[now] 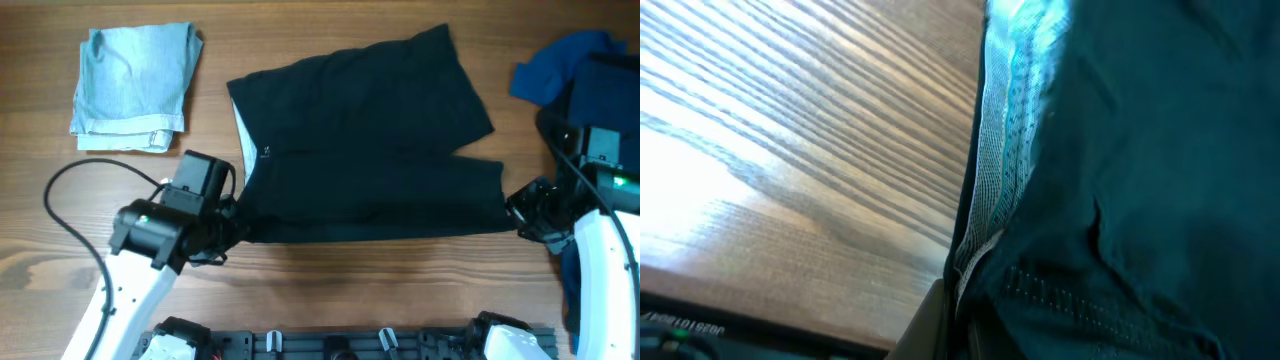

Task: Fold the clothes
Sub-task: 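Lift the bottom edge with both grippers and fold it up over the top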

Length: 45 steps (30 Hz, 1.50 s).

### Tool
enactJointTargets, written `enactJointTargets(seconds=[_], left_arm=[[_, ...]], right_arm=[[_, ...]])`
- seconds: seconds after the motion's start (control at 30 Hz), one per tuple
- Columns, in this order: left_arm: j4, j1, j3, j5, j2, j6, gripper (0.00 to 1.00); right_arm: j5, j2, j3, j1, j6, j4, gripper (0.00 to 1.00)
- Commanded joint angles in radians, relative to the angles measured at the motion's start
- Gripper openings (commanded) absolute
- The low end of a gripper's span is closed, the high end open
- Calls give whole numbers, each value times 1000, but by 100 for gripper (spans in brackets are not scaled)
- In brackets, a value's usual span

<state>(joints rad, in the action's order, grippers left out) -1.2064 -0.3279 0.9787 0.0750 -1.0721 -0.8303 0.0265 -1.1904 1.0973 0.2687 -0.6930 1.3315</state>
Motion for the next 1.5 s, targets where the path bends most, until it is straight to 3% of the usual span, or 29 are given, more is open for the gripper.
enactJointTargets(seconds=[0.0, 0.2, 0.43, 0.6, 0.9, 1.47], left_arm=[[-63, 18, 73, -90, 14, 16, 4], [-75, 19, 162, -158, 12, 15, 4], [74, 19, 171, -169, -22, 16, 5], [211, 31, 171, -242, -112, 16, 4], [471, 193, 171, -263, -304, 39, 4], [724, 252, 171, -271, -560, 39, 4]], right_arm=[[93, 30, 100, 3, 86, 39, 4], [88, -13, 283, 3, 163, 69, 4], [-79, -174, 440, 3, 250, -17, 4], [-114, -303, 481, -25, 302, -167, 4], [-106, -446, 498, -144, 301, -513, 4], [-43, -793, 498, -240, 325, -945, 4]])
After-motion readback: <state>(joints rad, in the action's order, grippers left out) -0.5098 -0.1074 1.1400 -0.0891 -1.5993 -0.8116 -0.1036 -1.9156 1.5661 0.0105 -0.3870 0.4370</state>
